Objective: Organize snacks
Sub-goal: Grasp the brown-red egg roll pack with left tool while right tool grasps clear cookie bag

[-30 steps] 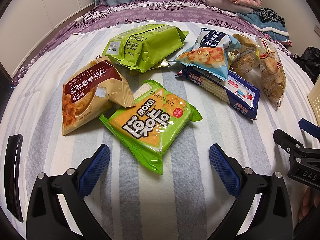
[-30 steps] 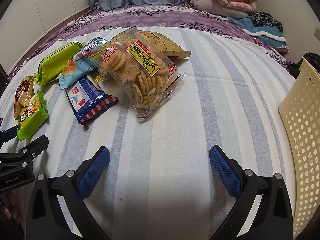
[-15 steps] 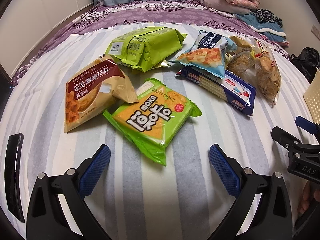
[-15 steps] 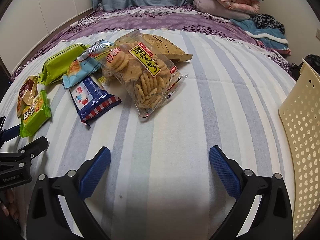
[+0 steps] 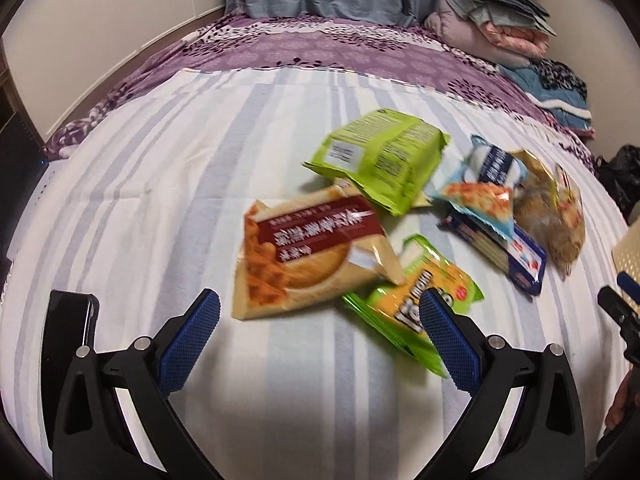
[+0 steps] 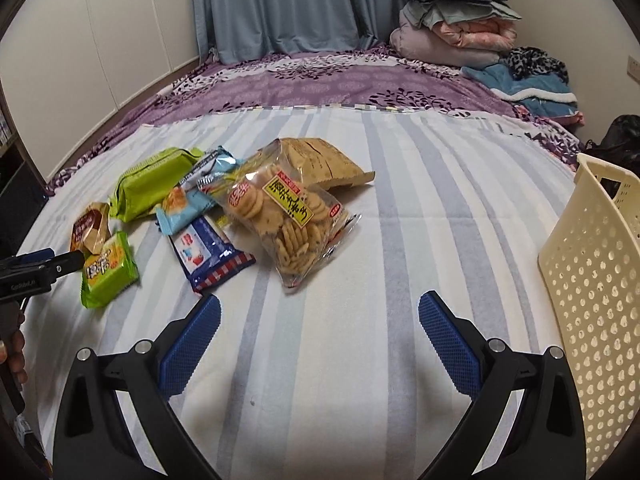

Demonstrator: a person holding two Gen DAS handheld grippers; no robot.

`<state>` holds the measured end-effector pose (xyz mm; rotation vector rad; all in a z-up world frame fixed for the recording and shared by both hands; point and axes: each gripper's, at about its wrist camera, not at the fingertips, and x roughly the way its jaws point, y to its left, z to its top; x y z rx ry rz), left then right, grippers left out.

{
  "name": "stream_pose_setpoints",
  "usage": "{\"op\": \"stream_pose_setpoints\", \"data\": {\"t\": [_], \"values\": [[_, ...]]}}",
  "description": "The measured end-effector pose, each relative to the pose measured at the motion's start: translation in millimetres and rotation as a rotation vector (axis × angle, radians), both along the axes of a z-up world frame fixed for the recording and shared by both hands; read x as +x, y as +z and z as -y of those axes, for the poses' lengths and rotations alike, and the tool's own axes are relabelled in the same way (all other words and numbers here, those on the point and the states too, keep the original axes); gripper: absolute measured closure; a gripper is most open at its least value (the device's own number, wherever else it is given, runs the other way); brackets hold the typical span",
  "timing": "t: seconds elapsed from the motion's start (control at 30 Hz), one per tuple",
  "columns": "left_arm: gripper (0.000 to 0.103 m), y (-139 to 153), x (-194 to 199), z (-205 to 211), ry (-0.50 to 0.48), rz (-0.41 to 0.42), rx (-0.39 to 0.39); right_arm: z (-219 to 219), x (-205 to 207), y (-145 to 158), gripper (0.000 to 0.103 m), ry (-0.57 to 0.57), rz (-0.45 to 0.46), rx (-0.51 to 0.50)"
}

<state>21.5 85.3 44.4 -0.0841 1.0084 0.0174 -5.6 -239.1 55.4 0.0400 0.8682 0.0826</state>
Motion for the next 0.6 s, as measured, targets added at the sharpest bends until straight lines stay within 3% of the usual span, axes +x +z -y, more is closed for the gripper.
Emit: {"op": "stream_pose_setpoints", "data": {"t": [0.2,0.5,0.6], "values": [[0.002,-8,22,-4,0.006,-0.018,-0.059,1,3,-6,0.005,0.009,-0.008,0.013],[0.002,-25,51,-8,0.050,-0.046,-0.055,9,11,-16,0.005,0.005,-0.027,0.035],[0.002,-33,56,-19,0.087,-0.063,-0.087,7,16,-19,0.005,0.026,-0.026,0.031]]}}
